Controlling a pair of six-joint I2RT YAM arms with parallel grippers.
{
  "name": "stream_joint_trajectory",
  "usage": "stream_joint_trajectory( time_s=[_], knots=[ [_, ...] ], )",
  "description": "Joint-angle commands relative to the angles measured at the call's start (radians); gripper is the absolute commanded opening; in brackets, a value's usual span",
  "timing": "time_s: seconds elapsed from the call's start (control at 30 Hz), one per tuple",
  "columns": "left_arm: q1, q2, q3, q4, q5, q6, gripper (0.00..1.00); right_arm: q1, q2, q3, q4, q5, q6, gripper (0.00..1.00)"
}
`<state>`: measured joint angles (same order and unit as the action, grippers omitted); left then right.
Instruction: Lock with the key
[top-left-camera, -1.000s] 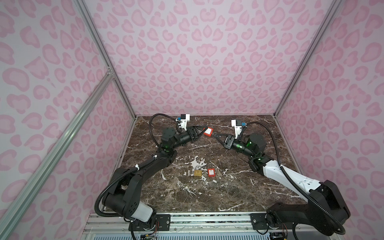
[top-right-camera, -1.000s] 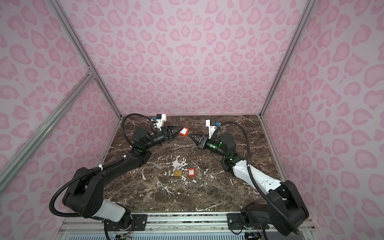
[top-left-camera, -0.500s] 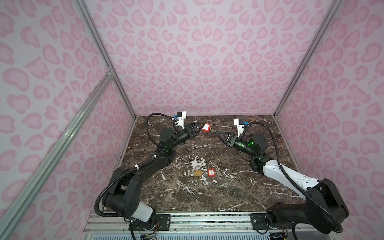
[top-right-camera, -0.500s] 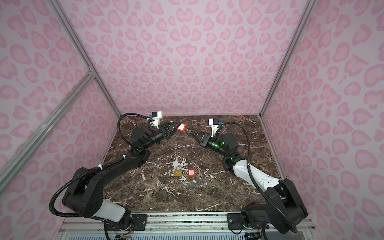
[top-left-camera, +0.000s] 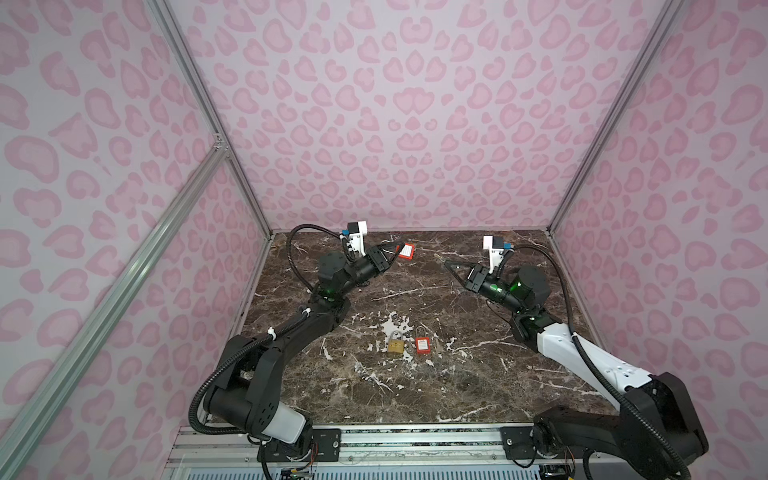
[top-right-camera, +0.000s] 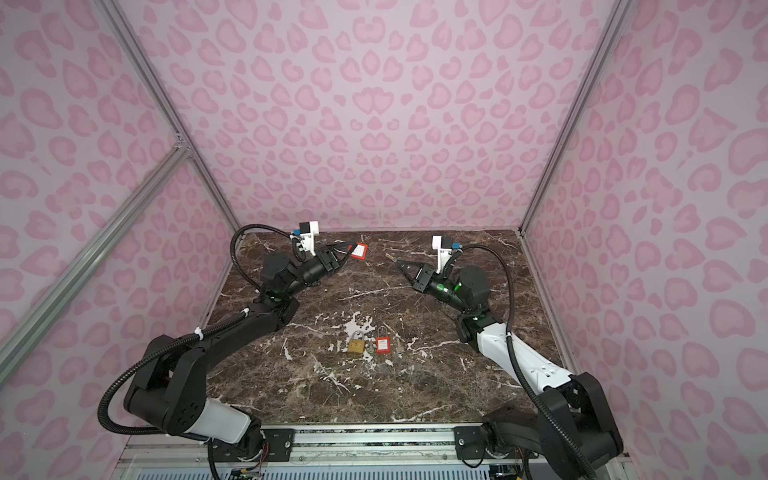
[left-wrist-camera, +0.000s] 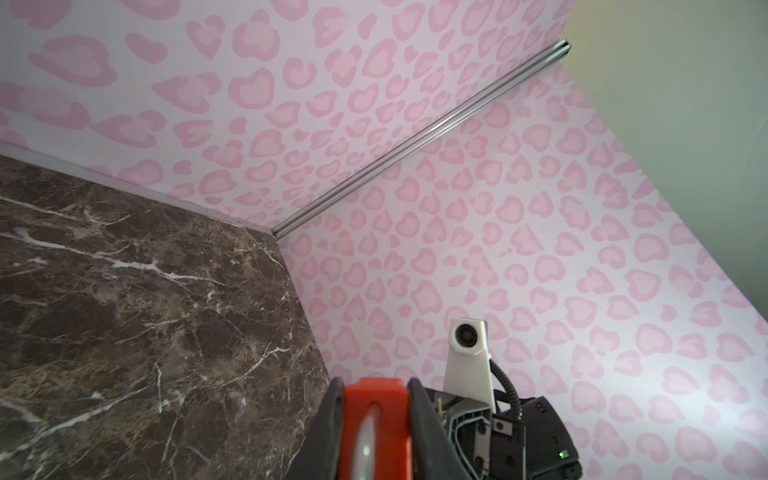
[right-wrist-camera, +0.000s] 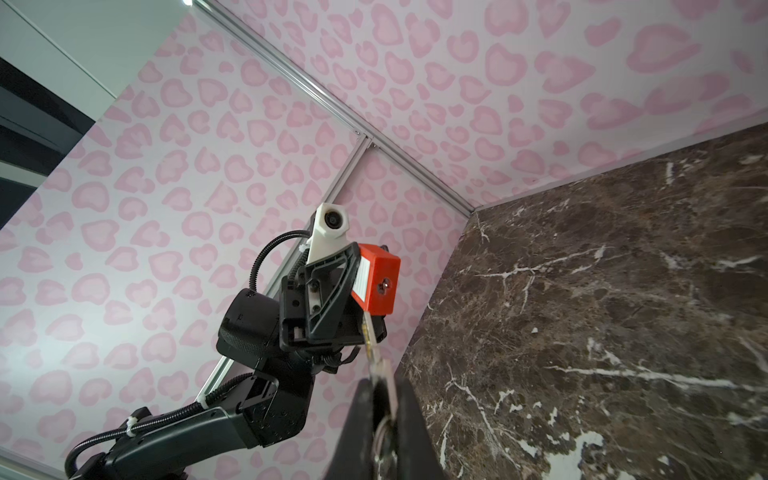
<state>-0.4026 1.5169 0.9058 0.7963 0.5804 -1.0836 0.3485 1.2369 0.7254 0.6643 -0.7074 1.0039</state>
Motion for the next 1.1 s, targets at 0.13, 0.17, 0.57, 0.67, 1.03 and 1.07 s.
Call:
stream_joint_trajectory(
  time_s=[0.13,0.17,0.57,0.67,1.03,1.07],
  knots=[
    [-0.057,0.089,0.02,-0.321,0.102,0.241,0.05,-0.067,-0.103,-0.03,-0.233,0.026,-0.117,0.0],
    [-0.079,0.102,0.03,-0.362,0.102,0.27,0.05,-0.076,-0.122,-0.043,-0.249,0.035,-0.12,0.0],
    [-0.266,0.33,0.14,-0.503,0.198,0.37,0.06,-0.136,-0.304,-0.162,-0.29,0.196,-0.099,0.0],
    [-0.305,0.379,0.199,-0.614,0.208,0.44,0.07,-0.145,-0.332,-0.173,-0.304,0.236,-0.094,0.0],
    [-0.382,0.5,0.359,-0.863,0.152,0.573,0.1,-0.169,-0.392,-0.192,-0.338,0.253,-0.091,0.0],
    [-0.389,0.508,0.372,-0.879,0.154,0.581,0.1,-0.17,-0.396,-0.194,-0.343,0.255,-0.093,0.0]
  ],
)
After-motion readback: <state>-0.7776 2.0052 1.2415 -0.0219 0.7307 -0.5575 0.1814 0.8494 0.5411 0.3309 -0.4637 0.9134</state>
